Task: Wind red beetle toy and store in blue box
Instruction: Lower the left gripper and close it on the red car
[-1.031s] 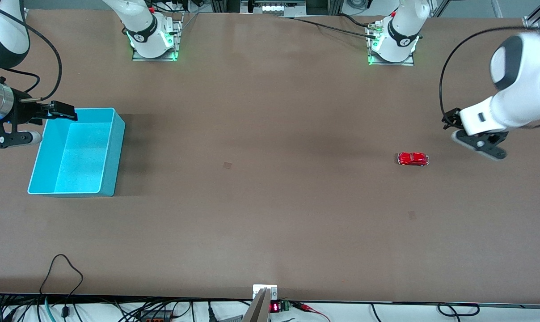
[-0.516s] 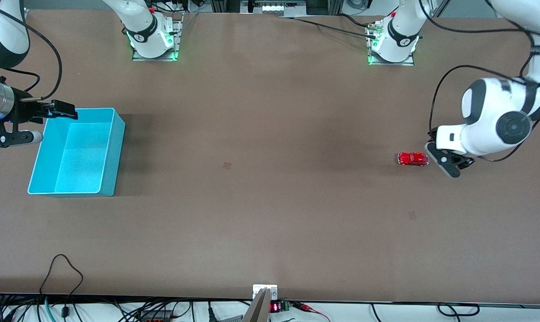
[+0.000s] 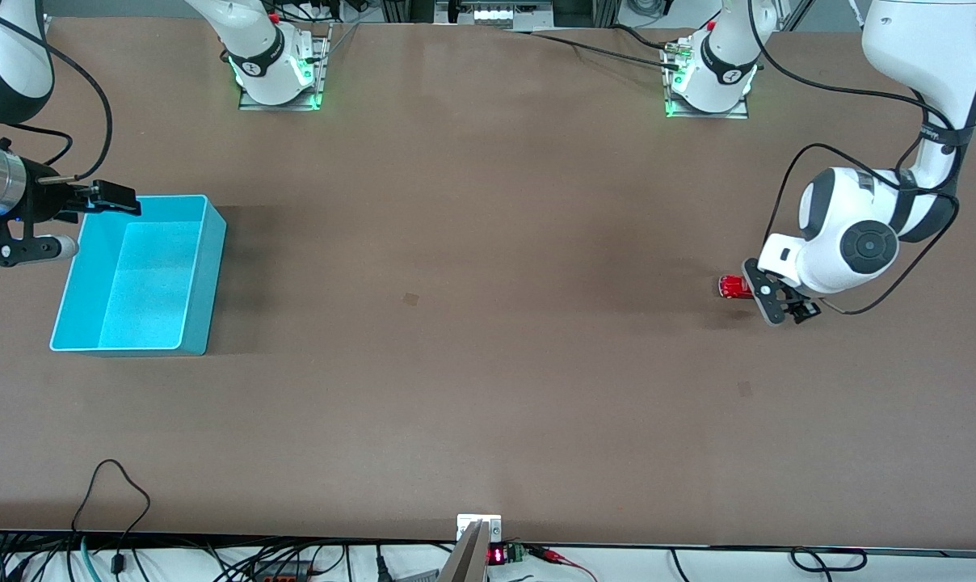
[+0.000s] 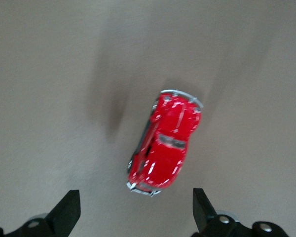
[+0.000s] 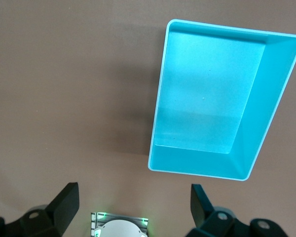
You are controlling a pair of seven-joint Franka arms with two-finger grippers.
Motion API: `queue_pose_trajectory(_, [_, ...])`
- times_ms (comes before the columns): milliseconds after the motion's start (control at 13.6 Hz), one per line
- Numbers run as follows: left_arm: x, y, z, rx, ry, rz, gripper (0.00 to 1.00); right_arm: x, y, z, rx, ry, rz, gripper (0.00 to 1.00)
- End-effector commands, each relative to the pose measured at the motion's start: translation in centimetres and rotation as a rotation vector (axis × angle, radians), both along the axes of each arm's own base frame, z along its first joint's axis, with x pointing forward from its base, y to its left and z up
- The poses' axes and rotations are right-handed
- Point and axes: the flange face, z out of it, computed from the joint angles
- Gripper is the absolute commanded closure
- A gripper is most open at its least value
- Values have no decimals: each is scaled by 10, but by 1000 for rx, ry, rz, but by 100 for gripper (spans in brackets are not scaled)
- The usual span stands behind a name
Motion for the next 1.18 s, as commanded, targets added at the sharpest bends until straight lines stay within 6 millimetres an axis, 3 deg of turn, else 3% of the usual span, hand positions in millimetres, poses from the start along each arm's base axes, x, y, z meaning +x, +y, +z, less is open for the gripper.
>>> queue_pose_trajectory(0, [-18,-6,-10,-14,-17,-85,0,-4,-2,0,6,14,4,0])
queue_pose_trajectory(221, [-32,-12,-23,-42,-36,-173,0,-4,0,0,6,18,5,0])
queue_pose_trajectory(516, [-30,-17,-21,-63,-56,-283,0,-5,-1,0,6,24,4,0])
queue_pose_trajectory(736, [-28,-17,-20,-65,-72,-290,8,-4,-1,-1,6,24,4,0])
queue_pose_trajectory(1105, [-26,3,-11,-64,-85,-287,10,-4,0,-1,8,24,6,0])
